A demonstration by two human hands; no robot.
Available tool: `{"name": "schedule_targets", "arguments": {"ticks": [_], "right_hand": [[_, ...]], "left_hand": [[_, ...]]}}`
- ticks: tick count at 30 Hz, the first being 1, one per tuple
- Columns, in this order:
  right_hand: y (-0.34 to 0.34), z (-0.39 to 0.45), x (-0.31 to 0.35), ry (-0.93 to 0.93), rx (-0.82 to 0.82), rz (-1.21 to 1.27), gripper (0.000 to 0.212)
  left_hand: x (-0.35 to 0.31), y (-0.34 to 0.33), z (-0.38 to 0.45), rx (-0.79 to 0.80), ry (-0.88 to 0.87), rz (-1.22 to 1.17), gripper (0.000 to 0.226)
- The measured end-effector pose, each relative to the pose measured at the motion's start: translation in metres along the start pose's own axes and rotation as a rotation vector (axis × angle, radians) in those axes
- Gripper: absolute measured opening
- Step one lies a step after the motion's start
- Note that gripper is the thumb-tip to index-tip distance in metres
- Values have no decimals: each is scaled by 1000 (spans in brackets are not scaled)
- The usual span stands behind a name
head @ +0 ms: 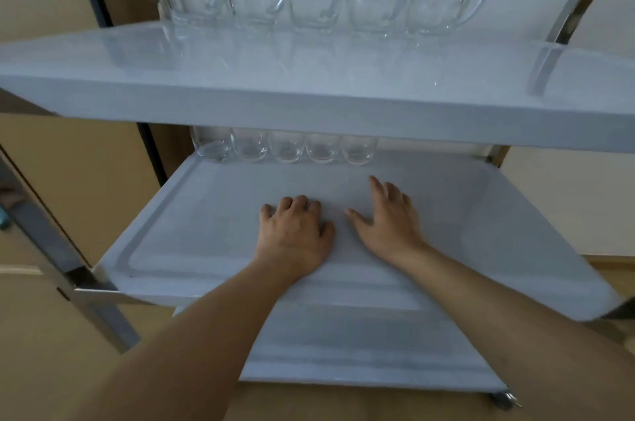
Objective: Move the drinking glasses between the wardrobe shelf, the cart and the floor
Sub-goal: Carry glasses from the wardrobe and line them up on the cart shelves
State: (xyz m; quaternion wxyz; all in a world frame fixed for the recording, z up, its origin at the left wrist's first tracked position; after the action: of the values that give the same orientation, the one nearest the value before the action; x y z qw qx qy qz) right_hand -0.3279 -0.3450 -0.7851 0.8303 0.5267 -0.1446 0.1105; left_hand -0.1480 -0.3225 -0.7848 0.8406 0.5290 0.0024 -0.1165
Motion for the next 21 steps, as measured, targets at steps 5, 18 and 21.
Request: {"name": "schedule_targets", "arguments": {"ticks": [5, 18, 21], "right_hand": [[31, -55, -4, 17, 115, -83, 84], [249, -130, 38, -211, 433, 96, 81], [327, -120, 61, -231, 452, 130, 77]], "left_hand": [[-1, 13, 0, 15, 14, -102, 41], [-49, 228, -81, 330, 288, -358, 48], [-72, 312, -77, 362, 309, -377, 42]]}}
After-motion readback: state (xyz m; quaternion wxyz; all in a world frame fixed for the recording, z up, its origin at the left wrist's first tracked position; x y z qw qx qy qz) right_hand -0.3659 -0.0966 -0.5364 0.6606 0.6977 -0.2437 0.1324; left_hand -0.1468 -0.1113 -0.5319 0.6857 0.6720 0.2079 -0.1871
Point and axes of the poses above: each hand's wrist, its own z-axis towards the middle knuckle, its own y-axis out of the back of the hand, x = y × z, the point moved 1 cm from there along z, towards the middle knuckle, and after that the axes turned 13 degrees about -x, right-handed, at the moved point
